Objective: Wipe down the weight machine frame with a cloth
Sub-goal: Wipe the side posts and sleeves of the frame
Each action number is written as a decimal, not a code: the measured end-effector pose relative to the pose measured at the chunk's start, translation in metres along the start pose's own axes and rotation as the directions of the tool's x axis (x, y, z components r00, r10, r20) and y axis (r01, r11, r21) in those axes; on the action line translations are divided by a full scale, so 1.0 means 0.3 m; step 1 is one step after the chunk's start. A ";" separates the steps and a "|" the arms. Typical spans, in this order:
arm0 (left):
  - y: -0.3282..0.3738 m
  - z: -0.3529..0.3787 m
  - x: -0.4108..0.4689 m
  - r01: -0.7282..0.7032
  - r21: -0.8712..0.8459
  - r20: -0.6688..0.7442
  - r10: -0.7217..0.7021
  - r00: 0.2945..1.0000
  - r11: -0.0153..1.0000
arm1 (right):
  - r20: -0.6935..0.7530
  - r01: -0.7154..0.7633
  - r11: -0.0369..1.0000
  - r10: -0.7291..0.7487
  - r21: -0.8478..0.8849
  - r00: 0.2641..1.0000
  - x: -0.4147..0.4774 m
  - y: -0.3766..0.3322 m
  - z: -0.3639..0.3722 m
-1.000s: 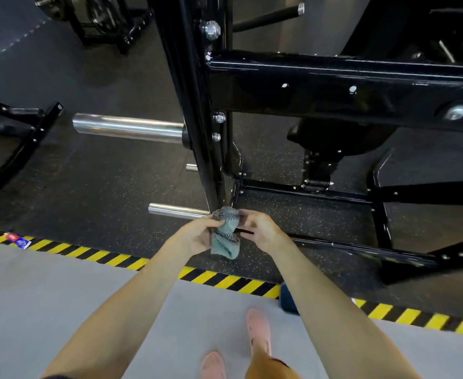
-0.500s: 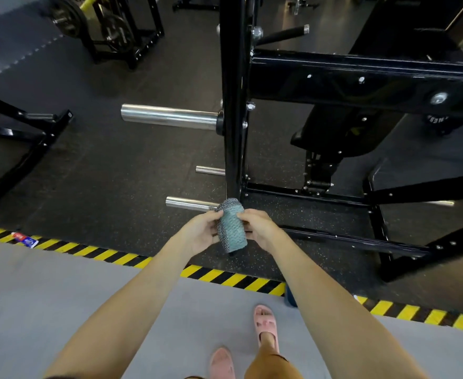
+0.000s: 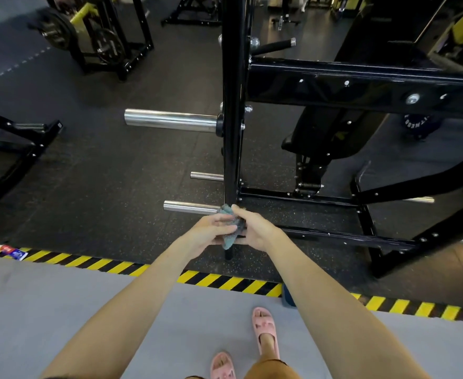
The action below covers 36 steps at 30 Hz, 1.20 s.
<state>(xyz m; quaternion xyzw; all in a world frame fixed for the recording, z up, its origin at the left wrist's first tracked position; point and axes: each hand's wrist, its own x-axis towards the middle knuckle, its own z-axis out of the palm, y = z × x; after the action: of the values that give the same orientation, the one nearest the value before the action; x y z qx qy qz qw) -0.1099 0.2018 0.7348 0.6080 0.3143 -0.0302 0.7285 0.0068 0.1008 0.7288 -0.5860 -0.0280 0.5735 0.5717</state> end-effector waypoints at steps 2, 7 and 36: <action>0.006 0.006 -0.006 -0.034 0.104 0.036 0.031 0.999 0.994 | -0.009 0.026 0.998 -0.025 0.056 1.000 0.003 0.011 0.006; 0.007 -0.005 -0.009 -0.105 0.116 -0.070 0.114 0.991 0.988 | -0.037 0.095 0.954 -0.088 0.285 0.995 -0.001 0.024 -0.019; -0.008 0.072 0.012 0.039 -0.113 -0.056 -0.046 0.997 0.993 | -0.076 0.133 0.962 -0.118 0.239 0.990 -0.062 0.014 -0.099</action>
<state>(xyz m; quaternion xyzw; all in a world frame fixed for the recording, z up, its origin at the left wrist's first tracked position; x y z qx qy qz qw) -0.0988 0.1829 0.7322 0.5601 0.3496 -0.0102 0.7510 0.0187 0.0677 0.7286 -0.5257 0.0228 0.5170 0.6752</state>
